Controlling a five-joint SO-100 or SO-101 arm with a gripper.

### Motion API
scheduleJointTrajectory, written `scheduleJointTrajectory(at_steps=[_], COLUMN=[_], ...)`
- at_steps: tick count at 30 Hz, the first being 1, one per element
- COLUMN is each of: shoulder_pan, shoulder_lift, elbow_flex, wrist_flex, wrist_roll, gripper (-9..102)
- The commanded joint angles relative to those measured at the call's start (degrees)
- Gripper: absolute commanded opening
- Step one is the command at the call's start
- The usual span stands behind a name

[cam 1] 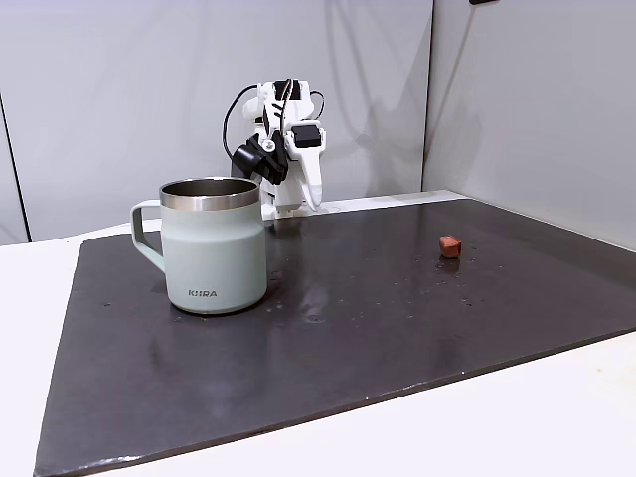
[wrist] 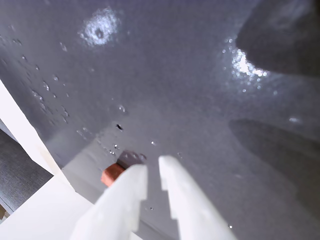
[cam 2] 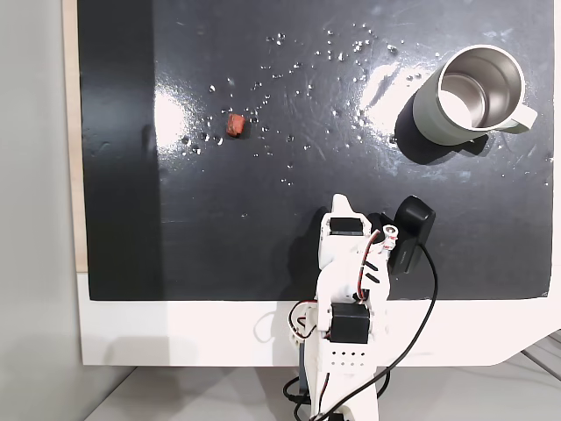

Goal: Grasp a cube and put it in the cup.

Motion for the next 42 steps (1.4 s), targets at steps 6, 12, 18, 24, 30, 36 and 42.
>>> scheduleJointTrajectory(at_steps=[6,12,18,24,30,36,42], shoulder_pan=[-2.3,-2.3,-2.3,-1.6,-5.2,-7.4,-7.5], shoulder_lift=[0.4,0.4,0.4,0.4,-7.0,-24.3,-42.2], elbow_flex=[-0.3,-0.3,-0.3,-4.5,-16.4,-30.8,-46.1], wrist_flex=[-2.4,-2.4,-2.5,-2.2,0.3,1.7,3.0], wrist_roll=[-2.1,-2.1,-2.6,-3.1,-3.1,-3.3,-3.7], gripper=[0,0,0,0,0,0,0])
